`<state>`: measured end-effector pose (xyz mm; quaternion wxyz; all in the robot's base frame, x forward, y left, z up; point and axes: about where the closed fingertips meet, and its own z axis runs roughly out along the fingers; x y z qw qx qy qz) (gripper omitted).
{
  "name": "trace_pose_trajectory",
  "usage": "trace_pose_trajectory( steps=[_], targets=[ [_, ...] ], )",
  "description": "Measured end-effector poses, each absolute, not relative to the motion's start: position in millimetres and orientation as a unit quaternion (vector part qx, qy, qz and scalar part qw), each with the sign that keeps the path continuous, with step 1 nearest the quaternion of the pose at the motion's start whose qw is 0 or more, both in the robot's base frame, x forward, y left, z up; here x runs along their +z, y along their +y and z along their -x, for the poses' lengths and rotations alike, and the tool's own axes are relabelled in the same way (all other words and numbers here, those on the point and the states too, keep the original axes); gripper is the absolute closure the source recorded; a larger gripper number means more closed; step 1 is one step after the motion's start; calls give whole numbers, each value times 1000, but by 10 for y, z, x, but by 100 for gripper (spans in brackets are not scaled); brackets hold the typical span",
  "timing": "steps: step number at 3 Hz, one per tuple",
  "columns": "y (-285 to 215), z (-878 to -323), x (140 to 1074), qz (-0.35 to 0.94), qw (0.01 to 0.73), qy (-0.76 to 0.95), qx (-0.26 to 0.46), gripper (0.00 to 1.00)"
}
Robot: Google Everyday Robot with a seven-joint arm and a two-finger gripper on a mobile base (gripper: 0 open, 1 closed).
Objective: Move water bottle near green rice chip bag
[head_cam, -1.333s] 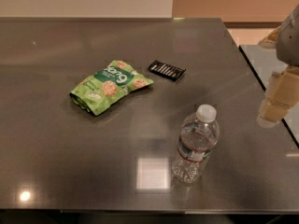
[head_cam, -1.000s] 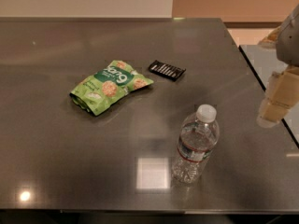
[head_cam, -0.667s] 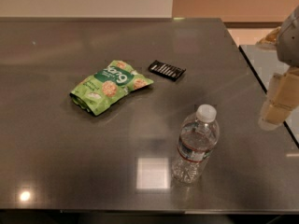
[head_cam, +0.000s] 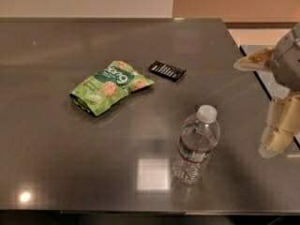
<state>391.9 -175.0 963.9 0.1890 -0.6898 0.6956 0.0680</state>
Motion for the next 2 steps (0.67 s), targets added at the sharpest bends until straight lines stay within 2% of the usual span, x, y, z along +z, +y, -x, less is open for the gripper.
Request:
trace_pose_trajectory(
  steps=[2],
  targets=[
    [-1298,-3618,9458,726,224,638,128,0]
  ],
)
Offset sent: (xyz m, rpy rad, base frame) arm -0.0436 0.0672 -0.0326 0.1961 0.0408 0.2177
